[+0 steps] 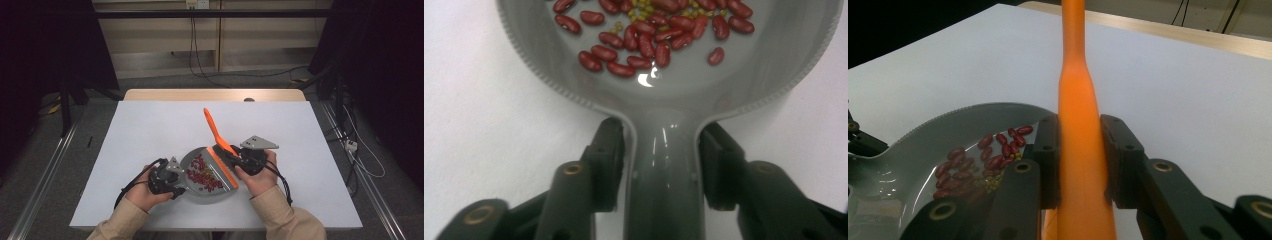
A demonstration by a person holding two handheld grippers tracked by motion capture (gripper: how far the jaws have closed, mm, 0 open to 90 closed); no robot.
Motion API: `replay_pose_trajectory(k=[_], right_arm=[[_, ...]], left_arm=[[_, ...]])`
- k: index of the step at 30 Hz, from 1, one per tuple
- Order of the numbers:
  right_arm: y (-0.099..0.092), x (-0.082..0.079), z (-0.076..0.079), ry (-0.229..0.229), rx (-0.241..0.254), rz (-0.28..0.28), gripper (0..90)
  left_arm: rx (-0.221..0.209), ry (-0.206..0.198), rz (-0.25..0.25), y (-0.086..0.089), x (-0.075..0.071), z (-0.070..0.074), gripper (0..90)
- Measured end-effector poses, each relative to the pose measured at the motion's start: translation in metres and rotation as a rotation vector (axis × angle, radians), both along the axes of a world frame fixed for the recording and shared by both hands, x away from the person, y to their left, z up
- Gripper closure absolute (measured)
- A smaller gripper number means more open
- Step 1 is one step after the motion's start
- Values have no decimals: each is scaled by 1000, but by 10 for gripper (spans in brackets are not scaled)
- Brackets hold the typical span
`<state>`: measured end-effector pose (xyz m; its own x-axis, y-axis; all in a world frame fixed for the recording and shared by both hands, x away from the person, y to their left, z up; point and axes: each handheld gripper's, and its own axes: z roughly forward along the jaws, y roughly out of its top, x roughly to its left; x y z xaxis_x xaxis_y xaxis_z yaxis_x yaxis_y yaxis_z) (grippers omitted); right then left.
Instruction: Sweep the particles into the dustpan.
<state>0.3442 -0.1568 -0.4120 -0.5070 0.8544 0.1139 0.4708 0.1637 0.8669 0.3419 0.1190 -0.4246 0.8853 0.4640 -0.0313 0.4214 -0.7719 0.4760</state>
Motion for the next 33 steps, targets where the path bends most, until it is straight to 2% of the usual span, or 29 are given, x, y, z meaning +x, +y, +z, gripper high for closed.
replay_pose_trajectory(k=[1, 4, 5, 10, 11, 12, 16, 18, 19, 20, 22, 24, 25, 28, 31, 32, 33], right_arm=[[0, 0, 0, 6, -2, 1, 714], [-2, 1, -1, 5, -5, -2, 714], [-2, 1, -1, 5, -4, -2, 714], [-7, 1, 0, 0, 8, -15, 714], [-8, 1, 0, -4, 4, -16, 714], [-9, 1, 0, -3, 5, -19, 714], [-12, 2, 0, -6, 9, -24, 714], [-13, 2, 0, -7, 10, -25, 714], [-13, 2, 0, -8, 8, -26, 714], [-13, 2, 0, -7, 9, -27, 714], [-14, 2, 0, -7, 9, -29, 714], [-15, 3, 0, -5, 8, -32, 714], [-16, 3, 0, -6, 6, -36, 714], [-19, 3, 0, -6, 3, -38, 714], [-22, 4, 0, -8, 9, -44, 714], [-22, 4, 1, -7, 12, -44, 715], [-23, 4, 1, -4, 13, -44, 715]], left_arm=[[18, -10, -6, -1, 0, -1, 613], [15, -11, 0, -3, -1, -4, 630], [24, -17, -13, -2, 0, -3, 631], [-20, -34, -6, 1, -2, -4, 634], [-2, -37, -25, 3, -1, -3, 634], [-22, -28, -13, 3, -2, -3, 634], [-47, -41, 17, 7, -2, -1, 634], [-47, -54, 35, 9, -2, 0, 634], [-34, -77, 50, 10, -2, 2, 634], [-80, -52, 62, 11, -2, 1, 634], [-91, -55, 66, 14, 0, 2, 633], [-77, -71, 81, 16, 0, 3, 633], [-96, -54, 72, 18, 2, 3, 633], [-108, -67, 107, 21, 2, 4, 633], [-102, -71, 112, 25, 4, 6, 633], [-114, -56, 108, 26, 5, 6, 632], [-109, -66, 119, 26, 5, 6, 633]])
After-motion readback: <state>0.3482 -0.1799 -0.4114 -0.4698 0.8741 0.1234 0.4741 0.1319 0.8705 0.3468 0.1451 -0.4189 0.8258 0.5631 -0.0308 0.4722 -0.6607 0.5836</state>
